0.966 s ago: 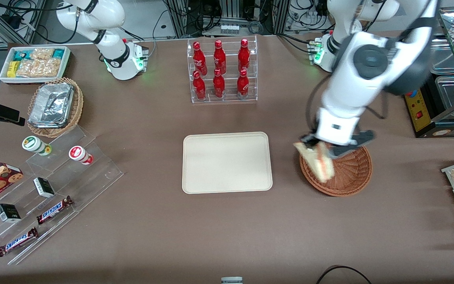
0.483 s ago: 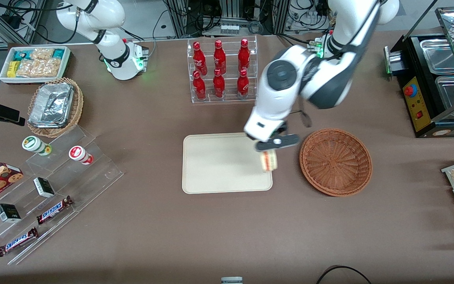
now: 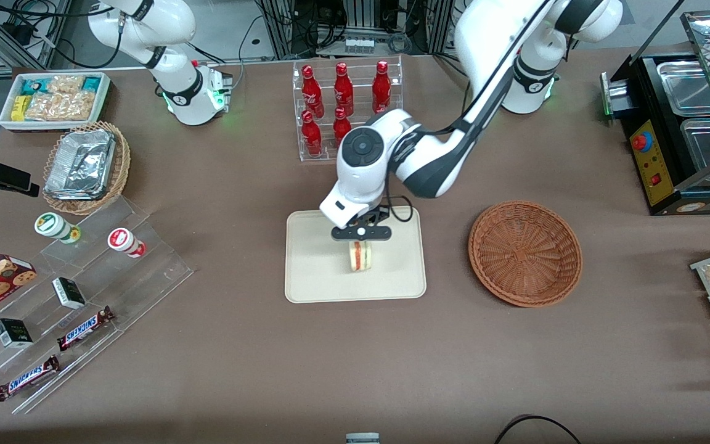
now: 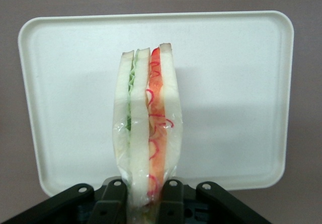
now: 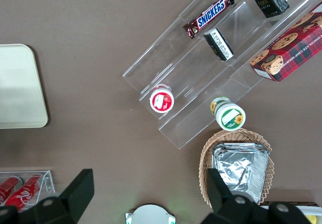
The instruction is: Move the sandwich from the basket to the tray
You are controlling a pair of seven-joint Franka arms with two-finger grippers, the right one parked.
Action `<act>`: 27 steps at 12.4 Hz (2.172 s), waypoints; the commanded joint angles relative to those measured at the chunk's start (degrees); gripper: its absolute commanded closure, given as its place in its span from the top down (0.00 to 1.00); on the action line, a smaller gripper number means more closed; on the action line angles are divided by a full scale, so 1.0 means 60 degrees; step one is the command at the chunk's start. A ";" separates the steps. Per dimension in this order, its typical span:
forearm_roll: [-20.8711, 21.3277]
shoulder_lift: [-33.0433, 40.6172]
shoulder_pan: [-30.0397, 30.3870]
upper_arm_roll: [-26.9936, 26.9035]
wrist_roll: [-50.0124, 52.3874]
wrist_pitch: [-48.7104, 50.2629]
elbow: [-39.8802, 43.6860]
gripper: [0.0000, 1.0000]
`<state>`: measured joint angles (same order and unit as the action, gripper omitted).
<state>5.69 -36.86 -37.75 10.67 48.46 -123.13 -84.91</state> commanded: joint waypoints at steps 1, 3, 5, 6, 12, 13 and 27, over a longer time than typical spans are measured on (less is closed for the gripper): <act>0.0252 -0.0593 -0.0153 -0.0108 -0.0182 -0.0235 0.0354 0.00; 0.0267 -0.0740 -0.0154 -0.0108 -0.0269 -0.0250 0.0339 0.00; 0.0267 -0.0916 -0.0168 -0.0108 -0.0284 -0.0309 0.0339 0.00; 0.0252 -0.1018 -0.0241 -0.0108 -0.0241 -0.0338 0.0339 0.00; 0.0208 -0.1210 -0.0271 -0.0094 -0.0123 -0.0382 0.0324 0.99; 0.0208 -0.1137 -0.0271 -0.0108 0.0051 -0.0353 0.0324 1.00; -0.0112 0.4807 0.2961 -0.0709 -0.2341 0.5092 0.0119 1.00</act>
<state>6.76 -13.71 -24.43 5.85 41.79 -96.10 -81.52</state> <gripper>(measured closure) 0.000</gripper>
